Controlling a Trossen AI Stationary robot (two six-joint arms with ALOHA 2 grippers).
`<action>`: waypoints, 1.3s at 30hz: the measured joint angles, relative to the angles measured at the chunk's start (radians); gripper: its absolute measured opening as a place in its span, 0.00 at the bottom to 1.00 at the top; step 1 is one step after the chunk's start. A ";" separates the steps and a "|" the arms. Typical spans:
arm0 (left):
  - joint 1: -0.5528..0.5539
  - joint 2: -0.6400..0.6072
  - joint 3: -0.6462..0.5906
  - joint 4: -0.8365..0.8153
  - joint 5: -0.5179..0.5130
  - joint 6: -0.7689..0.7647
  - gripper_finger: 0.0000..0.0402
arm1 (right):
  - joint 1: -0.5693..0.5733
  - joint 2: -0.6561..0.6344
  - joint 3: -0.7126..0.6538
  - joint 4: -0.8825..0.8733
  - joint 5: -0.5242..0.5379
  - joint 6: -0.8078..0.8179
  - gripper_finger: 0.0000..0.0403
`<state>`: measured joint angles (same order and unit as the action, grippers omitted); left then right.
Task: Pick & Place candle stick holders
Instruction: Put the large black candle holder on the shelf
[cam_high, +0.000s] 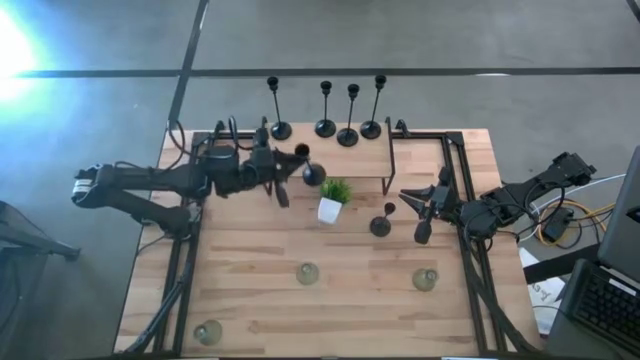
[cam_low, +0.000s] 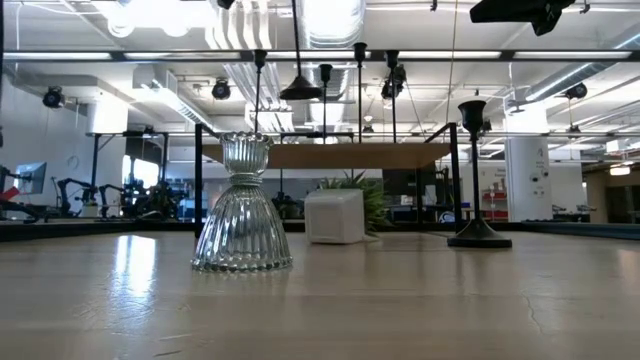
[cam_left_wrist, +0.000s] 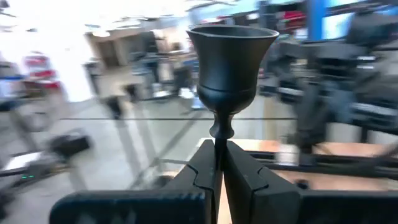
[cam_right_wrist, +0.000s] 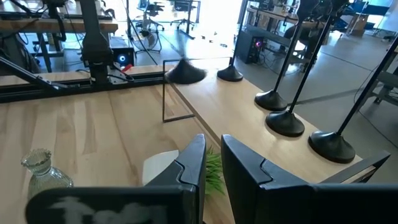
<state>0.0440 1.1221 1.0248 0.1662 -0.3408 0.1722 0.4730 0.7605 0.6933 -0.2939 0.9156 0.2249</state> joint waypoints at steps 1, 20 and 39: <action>0.007 0.000 0.004 0.002 -0.021 0.011 0.04 | 0.000 0.000 0.000 0.000 0.000 0.000 0.11; 0.182 0.122 0.070 0.008 -0.046 -0.031 0.04 | 0.000 0.000 0.000 0.000 -0.009 0.003 0.11; 0.262 0.181 0.066 0.018 -0.143 -0.166 0.04 | 0.000 0.000 0.000 0.000 -0.011 0.003 0.11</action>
<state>0.3061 1.3031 1.0912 0.1841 -0.4839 0.0066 0.4728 0.7609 0.6933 -0.2942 0.9051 0.2283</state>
